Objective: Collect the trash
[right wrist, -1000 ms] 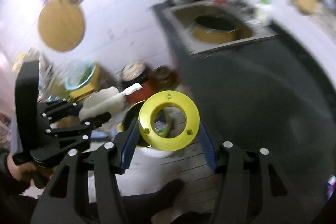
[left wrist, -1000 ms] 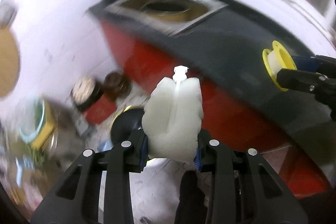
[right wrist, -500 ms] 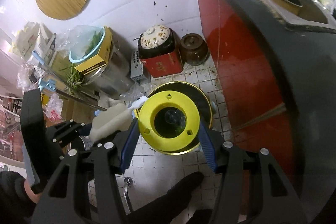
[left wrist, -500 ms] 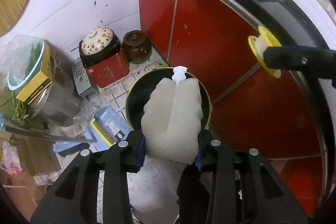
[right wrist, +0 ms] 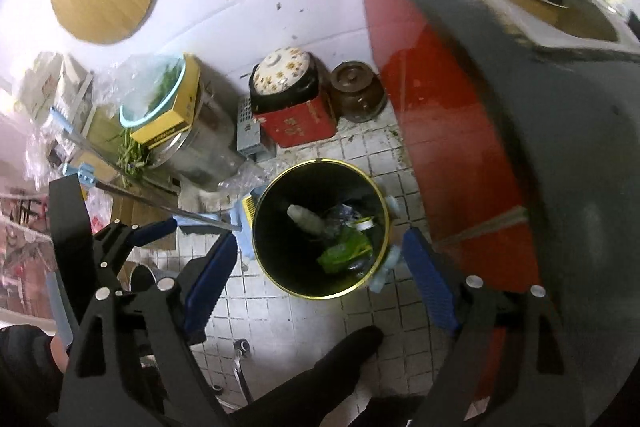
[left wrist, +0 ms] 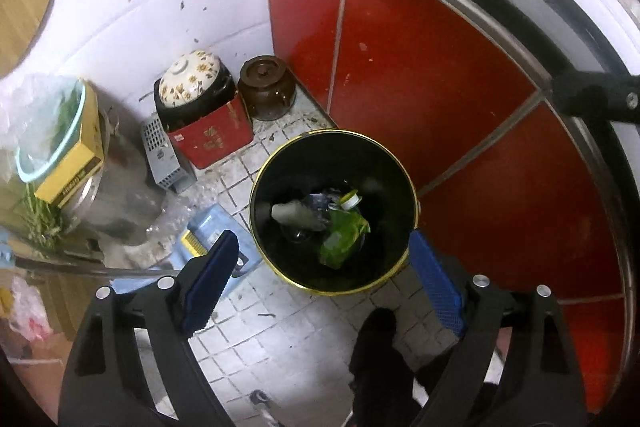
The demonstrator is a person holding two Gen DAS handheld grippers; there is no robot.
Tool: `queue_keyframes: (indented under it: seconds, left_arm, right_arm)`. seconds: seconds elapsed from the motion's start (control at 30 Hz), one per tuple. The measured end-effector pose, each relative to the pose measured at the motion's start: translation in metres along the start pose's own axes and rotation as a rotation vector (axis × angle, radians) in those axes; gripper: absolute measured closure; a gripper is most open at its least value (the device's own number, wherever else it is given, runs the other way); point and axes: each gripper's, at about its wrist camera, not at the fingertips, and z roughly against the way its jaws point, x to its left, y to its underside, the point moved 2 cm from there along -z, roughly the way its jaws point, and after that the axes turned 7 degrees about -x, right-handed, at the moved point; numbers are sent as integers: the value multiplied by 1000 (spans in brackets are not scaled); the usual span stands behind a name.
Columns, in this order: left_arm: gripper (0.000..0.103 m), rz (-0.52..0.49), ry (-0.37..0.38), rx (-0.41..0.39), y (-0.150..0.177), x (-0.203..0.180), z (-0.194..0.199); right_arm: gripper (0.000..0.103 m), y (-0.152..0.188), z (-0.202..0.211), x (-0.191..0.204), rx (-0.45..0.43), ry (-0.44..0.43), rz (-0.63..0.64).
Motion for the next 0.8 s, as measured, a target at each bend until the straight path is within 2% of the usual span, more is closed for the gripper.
queue_keyframes:
  seconds: [0.13,0.2,0.33,0.4,0.47,0.5,0.7,0.8]
  left_arm:
    - [16,-52,29,-6,-14,-30,27]
    - [15,-89,54,-20,-25,-52,41]
    - [11,-225,145,-76,-51,-129,76]
    - [11,-303,222,-107,-59,-173,91]
    - [11,-387,284,-129,-64,-220,103]
    - [11,-443,338,-139,-66,-253,111]
    - [11,-679,560,-188,-54,-401,157]
    - [11,-764,666,-176,-36,-467,177]
  right_arm:
    - [19,11,45,-16,-38,33,-30]
    - [19,17,84,-32,-84,50,-70]
    - [16,38,172,-77,-193,143,-156]
    - [16,52,209,-99,-229,219,-192]
    - [16,75,261,-131,-285,325,-245]
    - [16,89,286,-147,-309,383,-280]
    - [16,181,400,-225,-403,602,-504]
    - [16,239,453,-261,-443,692,-620]
